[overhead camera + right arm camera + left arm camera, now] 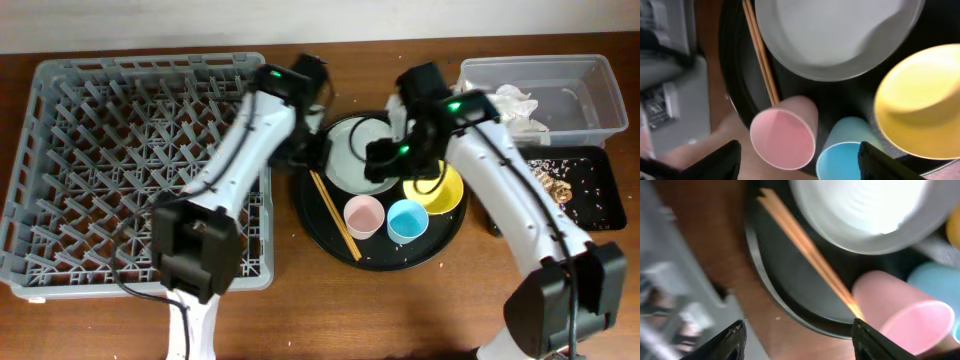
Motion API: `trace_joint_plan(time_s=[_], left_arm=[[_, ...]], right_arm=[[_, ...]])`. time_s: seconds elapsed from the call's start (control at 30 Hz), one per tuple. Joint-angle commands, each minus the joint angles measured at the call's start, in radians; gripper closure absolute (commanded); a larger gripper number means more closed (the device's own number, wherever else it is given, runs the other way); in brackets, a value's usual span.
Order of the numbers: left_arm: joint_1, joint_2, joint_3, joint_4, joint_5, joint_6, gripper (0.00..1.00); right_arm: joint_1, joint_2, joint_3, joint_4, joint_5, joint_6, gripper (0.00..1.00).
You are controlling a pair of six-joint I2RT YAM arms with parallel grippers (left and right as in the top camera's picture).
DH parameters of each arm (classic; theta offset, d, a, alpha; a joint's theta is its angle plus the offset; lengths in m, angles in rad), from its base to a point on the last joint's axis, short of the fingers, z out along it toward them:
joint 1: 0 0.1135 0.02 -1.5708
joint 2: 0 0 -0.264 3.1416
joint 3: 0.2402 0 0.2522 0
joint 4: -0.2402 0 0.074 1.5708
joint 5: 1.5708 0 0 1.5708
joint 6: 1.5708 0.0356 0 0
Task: Sort waste into correct bins and load items into the dishwasher rack
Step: 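Grasp the pink cup with the right gripper and lift it, then hand the pink cup to the left gripper and place it in the rack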
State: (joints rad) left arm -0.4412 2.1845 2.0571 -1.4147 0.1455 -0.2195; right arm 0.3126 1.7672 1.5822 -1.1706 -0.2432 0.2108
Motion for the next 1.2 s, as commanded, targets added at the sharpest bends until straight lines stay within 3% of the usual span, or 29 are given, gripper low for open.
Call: trace_joint_plan(time_s=[0.0, 0.2, 0.27, 0.3, 0.33, 0.43, 0.5, 0.57, 0.7, 0.73, 0.8, 0.87, 1.07, 1.17], left_arm=[[0.093, 0.009, 0.006, -0.002, 0.0, -0.019, 0.33], [0.114, 0.009, 0.006, -0.001, -0.001, -0.019, 0.32], [0.114, 0.009, 0.006, 0.0, 0.0, -0.019, 0.32], [0.116, 0.009, 0.006, 0.0, -0.002, -0.019, 0.32], [0.115, 0.009, 0.006, 0.009, -0.005, -0.019, 0.32], [0.117, 0.009, 0.01, 0.017, -0.004, -0.019, 0.33], [0.153, 0.009, 0.081, -0.061, 0.044, 0.021, 0.34], [0.227, 0.009, 0.185, -0.118, 0.303, 0.167, 0.33], [0.417, 0.009, 0.242, -0.147, 1.02, 0.487, 0.31], [0.439, 0.009, 0.242, -0.158, 1.144, 0.549, 0.22], [0.436, 0.009, 0.242, -0.181, 1.284, 0.615, 0.15], [0.355, 0.009, 0.242, -0.181, 1.313, 0.615, 0.01], [0.243, 0.009, 0.242, -0.18, 1.302, 0.618, 0.02], [0.225, 0.009, 0.242, -0.194, 1.326, 0.618, 0.09]], right_arm=[[0.084, 0.007, -0.105, 0.088, 0.072, -0.088, 0.34], [0.106, 0.007, -0.289, 0.255, 0.118, -0.129, 0.55], [0.106, 0.007, -0.341, 0.301, 0.121, -0.129, 0.73], [0.106, 0.007, -0.344, 0.309, 0.121, -0.129, 0.91], [0.106, 0.006, -0.341, 0.325, 0.116, -0.128, 0.96], [0.105, 0.003, -0.251, 0.324, 0.012, -0.124, 0.96], [0.088, -0.005, -0.074, 0.233, -0.03, -0.098, 0.96], [0.02, -0.01, 0.028, 0.215, -0.227, -0.098, 0.96], [-0.137, -0.008, 0.043, 0.385, -0.773, -0.148, 0.96], [-0.138, -0.008, 0.043, 0.454, -0.85, -0.148, 0.96], [-0.122, -0.008, 0.043, 0.55, -0.883, -0.117, 0.96], [-0.097, -0.008, 0.043, 0.724, -0.883, -0.011, 0.96], [-0.089, -0.008, 0.043, 0.795, -0.879, -0.01, 0.96], [-0.089, -0.008, 0.043, 0.798, -0.818, -0.011, 0.96]])
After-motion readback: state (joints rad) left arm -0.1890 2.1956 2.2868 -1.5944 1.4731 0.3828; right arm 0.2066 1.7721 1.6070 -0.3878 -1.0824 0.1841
